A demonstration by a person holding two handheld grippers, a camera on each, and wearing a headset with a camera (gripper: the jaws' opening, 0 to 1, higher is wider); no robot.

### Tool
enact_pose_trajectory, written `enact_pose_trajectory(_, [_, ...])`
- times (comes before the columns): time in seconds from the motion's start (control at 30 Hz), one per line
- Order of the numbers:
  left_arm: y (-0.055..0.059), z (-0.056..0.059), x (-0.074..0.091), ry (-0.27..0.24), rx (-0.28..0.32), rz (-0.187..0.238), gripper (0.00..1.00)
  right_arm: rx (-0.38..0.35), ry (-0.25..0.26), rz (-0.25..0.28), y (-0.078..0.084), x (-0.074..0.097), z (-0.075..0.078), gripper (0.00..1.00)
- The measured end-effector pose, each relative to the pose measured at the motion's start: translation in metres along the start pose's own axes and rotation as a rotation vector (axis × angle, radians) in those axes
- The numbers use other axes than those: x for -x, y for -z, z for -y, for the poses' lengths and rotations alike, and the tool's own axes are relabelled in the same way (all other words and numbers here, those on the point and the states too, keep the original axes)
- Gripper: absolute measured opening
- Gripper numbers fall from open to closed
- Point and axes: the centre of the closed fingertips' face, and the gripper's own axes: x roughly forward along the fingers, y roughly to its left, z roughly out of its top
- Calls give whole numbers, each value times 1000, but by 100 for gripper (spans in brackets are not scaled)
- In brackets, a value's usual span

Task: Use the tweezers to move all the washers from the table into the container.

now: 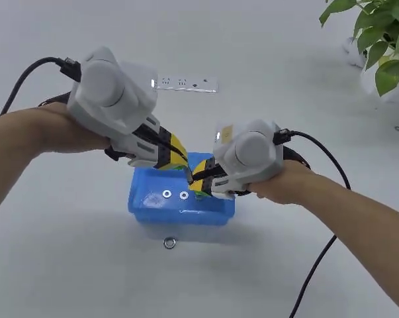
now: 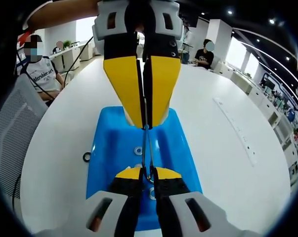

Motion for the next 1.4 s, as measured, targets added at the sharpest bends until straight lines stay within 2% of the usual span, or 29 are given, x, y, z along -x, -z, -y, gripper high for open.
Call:
enact_pose_trajectory(0.63, [4,1,1,6,1,-14,5,6,-7,-4,1,-2,-1,10])
enact_pose_trajectory(0.93, [-2,3,6,0,-15,-13,5,14,0,5,-4,4,-1,10])
enact_pose_trajectory(1.4, [-17,9,23,-26,-51,-17,5,37,33,18,-22,20,-4,10])
